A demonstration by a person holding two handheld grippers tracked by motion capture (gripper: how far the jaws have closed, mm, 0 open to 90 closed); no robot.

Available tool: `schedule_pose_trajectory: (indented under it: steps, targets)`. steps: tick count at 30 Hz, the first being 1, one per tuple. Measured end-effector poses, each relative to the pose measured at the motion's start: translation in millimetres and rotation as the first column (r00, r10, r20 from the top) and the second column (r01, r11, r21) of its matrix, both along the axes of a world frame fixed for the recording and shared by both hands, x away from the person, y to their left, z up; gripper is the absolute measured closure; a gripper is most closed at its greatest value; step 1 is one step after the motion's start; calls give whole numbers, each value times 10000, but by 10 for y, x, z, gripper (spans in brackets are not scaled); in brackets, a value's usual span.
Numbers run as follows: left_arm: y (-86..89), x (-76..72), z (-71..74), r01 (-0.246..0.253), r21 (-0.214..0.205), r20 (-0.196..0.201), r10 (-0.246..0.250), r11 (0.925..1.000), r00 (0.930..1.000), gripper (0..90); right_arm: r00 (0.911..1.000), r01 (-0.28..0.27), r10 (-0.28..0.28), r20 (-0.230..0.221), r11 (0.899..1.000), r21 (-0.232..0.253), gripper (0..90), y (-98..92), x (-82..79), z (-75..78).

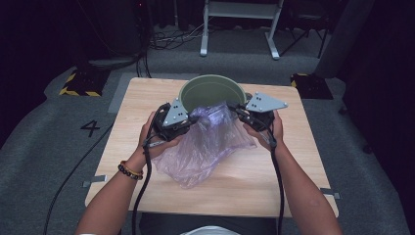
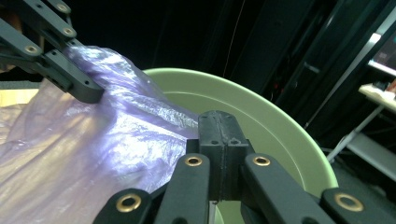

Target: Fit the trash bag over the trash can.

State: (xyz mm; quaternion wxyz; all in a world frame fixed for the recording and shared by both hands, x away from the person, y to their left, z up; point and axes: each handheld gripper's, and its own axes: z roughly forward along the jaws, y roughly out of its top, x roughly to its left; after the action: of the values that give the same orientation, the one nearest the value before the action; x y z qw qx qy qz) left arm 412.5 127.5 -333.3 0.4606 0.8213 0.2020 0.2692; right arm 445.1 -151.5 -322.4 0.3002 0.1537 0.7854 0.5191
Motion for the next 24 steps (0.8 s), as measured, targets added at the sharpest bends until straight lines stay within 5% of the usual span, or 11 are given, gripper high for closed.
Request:
schedule_pose_trajectory:
  steps: [4, 7, 12, 16, 19, 24]
  targets:
    - [-12, 133, 58, -198, -33, -161, 198, 9998, 9997, 776, 9987, 170, -167, -473, 9998, 47, 900, 0, 133, 46]
    - [-16, 184, 84, -493, -19, -180, 492, 9988, 9986, 636, 9958, 308, -300, -870, 9995, 77, 900, 0, 212, 53]
    - [91, 205, 141, -602, -822, -356, 574, 9948, 9977, 422, 9816, 817, -846, -1712, 9964, -242, 900, -4, 431, 30]
    - [216, 84, 118, 60, -1493, -469, -132, 9888, 9988, 294, 9700, 1164, -1260, -2079, 9915, -577, 900, -19, 539, -6]
    - [253, -64, 28, 694, -1374, -594, -782, 9881, 9952, 235, 9641, 1350, -1487, -2199, 9879, -759, 900, -31, 585, -20]
    - [243, -299, -184, 1625, -1238, -1369, -1790, 9789, 9743, 176, 9616, 1474, -1635, -2203, 9852, -874, 900, -50, 616, -30]
